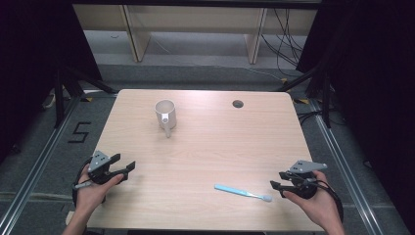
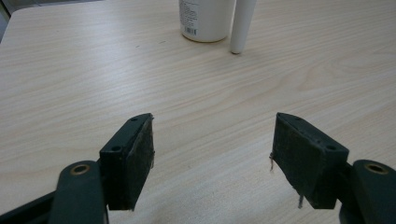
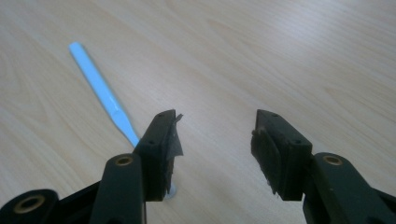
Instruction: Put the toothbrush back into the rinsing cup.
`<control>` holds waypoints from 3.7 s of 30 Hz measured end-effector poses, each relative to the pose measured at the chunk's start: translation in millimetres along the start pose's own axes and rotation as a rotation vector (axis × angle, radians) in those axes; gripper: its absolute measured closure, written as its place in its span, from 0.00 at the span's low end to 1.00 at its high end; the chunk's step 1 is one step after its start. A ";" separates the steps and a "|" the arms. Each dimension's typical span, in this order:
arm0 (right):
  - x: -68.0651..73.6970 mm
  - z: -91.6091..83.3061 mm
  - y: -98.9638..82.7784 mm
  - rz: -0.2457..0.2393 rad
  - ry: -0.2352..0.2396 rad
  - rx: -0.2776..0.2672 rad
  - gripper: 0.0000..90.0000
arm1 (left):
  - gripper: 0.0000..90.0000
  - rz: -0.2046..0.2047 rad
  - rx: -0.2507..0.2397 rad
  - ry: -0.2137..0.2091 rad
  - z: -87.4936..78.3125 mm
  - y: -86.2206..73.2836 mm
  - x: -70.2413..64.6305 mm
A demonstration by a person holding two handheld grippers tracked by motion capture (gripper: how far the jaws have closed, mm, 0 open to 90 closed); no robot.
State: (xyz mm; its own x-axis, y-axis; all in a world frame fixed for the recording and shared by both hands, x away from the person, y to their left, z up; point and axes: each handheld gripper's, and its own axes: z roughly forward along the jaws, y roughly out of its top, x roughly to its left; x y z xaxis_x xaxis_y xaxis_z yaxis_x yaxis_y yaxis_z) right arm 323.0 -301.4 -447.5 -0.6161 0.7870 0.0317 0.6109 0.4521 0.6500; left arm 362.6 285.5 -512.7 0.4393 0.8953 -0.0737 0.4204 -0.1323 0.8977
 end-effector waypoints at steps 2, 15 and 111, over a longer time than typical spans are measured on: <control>1.7 4.8 2.9 -0.025 0.009 0.003 0.57 | 0.32 0.000 -0.003 -0.002 -0.5 0.1 0.0; 1.5 14.9 25.0 -0.163 0.051 0.200 0.60 | 0.32 0.011 0.006 -0.010 -0.3 1.2 -2.6; 72.1 104.1 76.8 -0.605 0.188 0.713 0.88 | 0.32 0.030 0.015 -0.036 1.4 0.6 -11.6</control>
State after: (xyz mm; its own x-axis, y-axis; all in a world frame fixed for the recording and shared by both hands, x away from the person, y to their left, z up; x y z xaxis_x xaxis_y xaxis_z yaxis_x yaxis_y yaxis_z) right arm 377.3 -166.2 -474.3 -0.9590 0.2832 0.0034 0.2831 0.9589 -0.0175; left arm 358.9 274.5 -511.9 0.4800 0.8750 -0.0624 0.4181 -0.1657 0.8931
